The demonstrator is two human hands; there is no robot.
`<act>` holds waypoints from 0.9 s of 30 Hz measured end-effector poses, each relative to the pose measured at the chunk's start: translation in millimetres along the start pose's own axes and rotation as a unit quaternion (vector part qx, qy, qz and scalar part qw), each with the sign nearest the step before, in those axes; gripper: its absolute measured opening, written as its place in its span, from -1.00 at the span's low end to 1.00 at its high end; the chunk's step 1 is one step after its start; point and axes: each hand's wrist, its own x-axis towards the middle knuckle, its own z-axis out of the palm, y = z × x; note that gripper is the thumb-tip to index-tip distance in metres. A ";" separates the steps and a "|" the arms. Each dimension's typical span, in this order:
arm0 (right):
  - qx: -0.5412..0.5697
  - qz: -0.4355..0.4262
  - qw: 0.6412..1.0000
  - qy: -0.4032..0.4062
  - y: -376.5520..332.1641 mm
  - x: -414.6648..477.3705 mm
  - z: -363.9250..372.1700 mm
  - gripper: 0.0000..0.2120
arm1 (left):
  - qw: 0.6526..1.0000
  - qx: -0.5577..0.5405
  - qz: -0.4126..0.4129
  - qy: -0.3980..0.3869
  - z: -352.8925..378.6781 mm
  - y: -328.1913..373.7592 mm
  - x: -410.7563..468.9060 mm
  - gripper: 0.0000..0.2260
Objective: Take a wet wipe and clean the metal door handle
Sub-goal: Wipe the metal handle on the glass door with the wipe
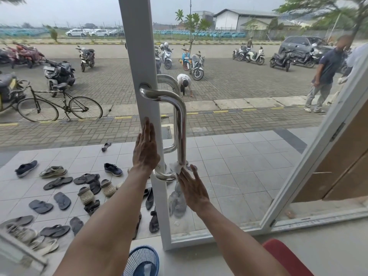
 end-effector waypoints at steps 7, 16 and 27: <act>-0.048 0.119 0.982 0.137 33.3 50.6 -67.3 -0.30 | 1.000 0.009 0.006 -0.003 -1.5 -4.0 0.8 -0.04; -0.112 0.063 0.985 -0.115 -32.8 15.7 -13.0 -0.18 | 1.000 0.000 0.011 0.010 0.0 -4.1 0.1 -0.09; -0.008 0.098 0.983 -0.152 -36.7 19.9 -33.9 -0.13 | 1.000 0.002 0.007 0.006 2.4 -8.7 -0.4 -0.05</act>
